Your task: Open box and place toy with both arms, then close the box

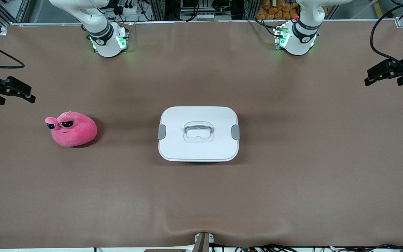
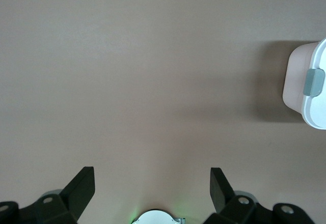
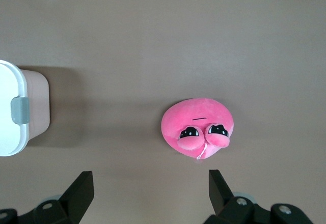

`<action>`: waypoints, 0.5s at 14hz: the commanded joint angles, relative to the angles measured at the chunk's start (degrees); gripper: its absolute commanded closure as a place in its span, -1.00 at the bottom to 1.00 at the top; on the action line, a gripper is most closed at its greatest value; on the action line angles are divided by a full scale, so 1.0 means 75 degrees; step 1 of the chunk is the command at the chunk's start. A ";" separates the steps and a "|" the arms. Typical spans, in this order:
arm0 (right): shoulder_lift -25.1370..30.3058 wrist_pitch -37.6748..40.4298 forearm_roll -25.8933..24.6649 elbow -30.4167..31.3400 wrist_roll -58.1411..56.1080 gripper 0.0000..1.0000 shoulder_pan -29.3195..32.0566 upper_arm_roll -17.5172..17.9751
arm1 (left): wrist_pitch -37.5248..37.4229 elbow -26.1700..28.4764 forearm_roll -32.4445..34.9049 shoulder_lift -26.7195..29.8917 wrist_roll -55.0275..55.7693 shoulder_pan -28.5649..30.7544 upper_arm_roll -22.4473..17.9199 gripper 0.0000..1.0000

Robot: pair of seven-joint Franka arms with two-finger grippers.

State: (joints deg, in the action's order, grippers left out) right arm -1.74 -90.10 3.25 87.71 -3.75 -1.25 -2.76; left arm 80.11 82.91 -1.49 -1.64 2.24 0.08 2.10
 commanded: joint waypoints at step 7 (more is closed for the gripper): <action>0.0068 0.0107 0.0024 -0.0046 0.0102 -1.00 -0.0126 -0.0054 | -0.0099 -0.0156 0.0046 -0.0050 -0.0111 0.0071 -0.0034 -1.00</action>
State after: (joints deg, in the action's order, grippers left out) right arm -1.74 -90.06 3.25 87.70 -3.75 -1.75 -2.82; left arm 80.11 82.91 -1.48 -1.64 2.24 0.36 1.88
